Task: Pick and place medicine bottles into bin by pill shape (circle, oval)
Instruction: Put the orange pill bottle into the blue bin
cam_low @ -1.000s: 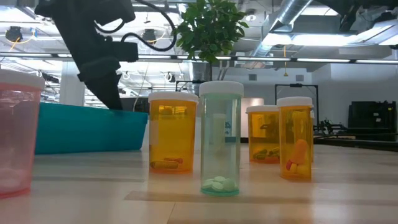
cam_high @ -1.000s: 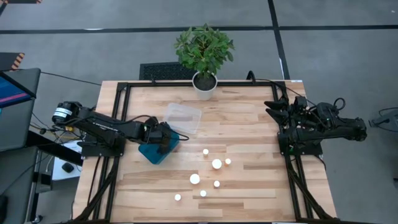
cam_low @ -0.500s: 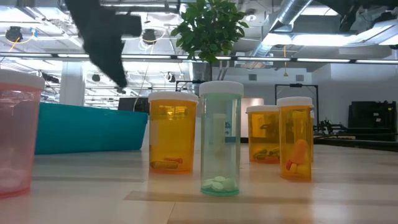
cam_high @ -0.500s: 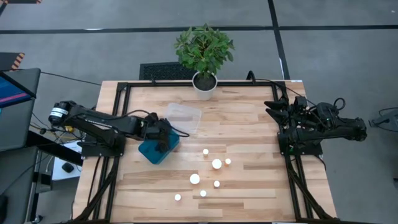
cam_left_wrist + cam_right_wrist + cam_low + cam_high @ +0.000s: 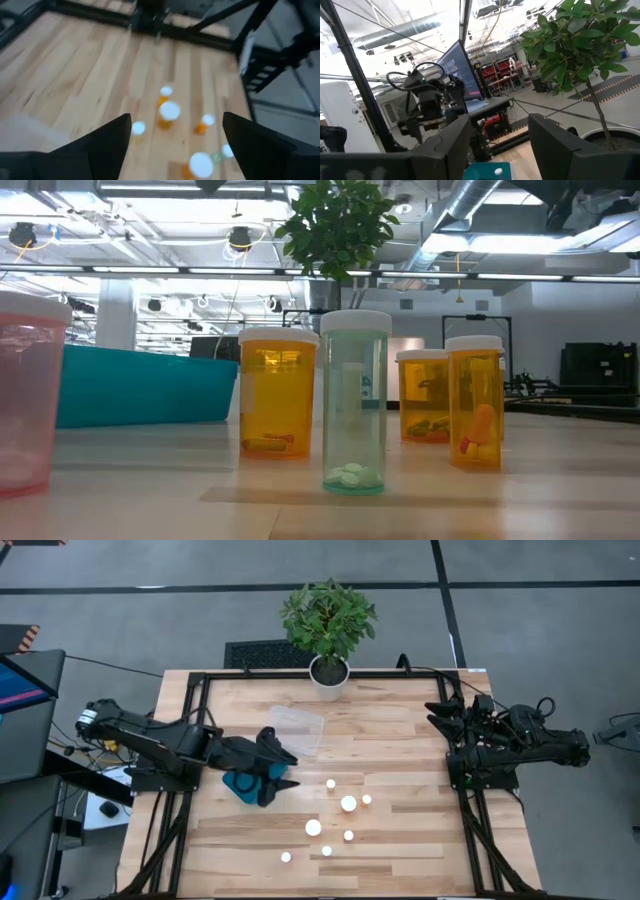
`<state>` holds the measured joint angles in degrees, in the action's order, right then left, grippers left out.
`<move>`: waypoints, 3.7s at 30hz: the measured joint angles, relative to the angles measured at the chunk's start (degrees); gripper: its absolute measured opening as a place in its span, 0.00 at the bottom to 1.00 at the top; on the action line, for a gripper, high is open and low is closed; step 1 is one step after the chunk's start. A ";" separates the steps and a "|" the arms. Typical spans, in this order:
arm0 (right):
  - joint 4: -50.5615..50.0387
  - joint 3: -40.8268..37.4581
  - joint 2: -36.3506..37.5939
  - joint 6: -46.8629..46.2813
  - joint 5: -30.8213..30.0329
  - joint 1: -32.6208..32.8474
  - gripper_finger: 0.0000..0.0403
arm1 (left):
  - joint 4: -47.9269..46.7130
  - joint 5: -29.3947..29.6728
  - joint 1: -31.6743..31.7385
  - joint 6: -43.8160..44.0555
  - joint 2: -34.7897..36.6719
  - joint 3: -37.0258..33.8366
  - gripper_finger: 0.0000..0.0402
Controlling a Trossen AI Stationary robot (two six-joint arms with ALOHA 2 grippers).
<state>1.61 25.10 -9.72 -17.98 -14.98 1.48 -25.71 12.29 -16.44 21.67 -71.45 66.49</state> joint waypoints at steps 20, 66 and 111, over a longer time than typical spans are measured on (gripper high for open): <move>-2.22 -0.02 0.03 -0.02 3.29 0.02 0.56 | 10.35 -2.95 -6.72 -2.45 -23.23 0.19 0.84; -4.59 -0.02 0.15 -0.08 3.28 0.02 0.56 | 13.19 -3.06 -9.34 -10.13 -35.07 0.38 0.84; -4.70 -0.02 0.15 -0.02 3.21 0.02 0.56 | -30.45 22.48 -8.77 31.09 -4.32 0.21 0.54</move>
<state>-3.09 25.08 -9.56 -18.00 -11.77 1.50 -56.17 34.77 -25.22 52.75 -75.77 66.70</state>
